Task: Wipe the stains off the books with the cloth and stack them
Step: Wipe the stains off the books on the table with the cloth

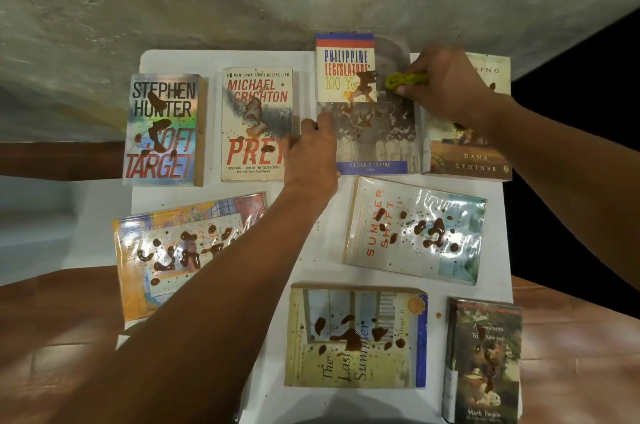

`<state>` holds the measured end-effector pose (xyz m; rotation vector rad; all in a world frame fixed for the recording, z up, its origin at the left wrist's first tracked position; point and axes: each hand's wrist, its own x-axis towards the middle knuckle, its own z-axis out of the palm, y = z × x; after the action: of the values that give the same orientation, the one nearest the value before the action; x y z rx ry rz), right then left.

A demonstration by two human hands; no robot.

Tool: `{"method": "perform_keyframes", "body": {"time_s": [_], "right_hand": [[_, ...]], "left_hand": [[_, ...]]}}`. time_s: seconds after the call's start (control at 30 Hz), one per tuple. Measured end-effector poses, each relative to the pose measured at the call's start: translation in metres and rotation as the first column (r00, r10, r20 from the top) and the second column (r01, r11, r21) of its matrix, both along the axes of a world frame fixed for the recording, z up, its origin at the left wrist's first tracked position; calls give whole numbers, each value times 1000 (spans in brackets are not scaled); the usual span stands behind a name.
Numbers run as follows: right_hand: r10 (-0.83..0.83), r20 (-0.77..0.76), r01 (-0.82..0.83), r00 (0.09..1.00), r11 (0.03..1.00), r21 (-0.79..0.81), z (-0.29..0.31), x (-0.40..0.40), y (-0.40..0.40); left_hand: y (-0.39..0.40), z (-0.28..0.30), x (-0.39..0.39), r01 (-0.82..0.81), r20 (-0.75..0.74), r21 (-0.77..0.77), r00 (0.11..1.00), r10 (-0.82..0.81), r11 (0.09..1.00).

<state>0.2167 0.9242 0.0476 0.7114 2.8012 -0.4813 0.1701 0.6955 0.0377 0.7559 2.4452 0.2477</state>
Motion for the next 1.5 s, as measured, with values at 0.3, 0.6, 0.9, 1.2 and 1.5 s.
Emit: {"method": "perform_keyframes", "body": {"time_s": [0.3, 0.6, 0.9, 1.2, 1.5], "right_hand": [[77, 17, -74, 997, 988, -138, 9, 49, -35], [75, 5, -73, 997, 986, -153, 1, 65, -79], [15, -134, -29, 991, 994, -107, -10, 39, -109], [-147, -57, 138, 987, 981, -137, -1, 53, -91], [-334, -16, 327, 942, 930, -171, 4, 49, -76]], "left_hand": [[-1, 3, 2, 14, 1, 17, 1000, -14, 1000], [-4, 1, 2, -63, 46, 87, 997, 60, 994], [-2, -3, 1, -74, 9, 37, 997, 74, 997], [-4, -5, 0, -131, 67, 106, 990, 125, 986], [1, 13, -11, 23, 47, -93, 999, -18, 995]]}}
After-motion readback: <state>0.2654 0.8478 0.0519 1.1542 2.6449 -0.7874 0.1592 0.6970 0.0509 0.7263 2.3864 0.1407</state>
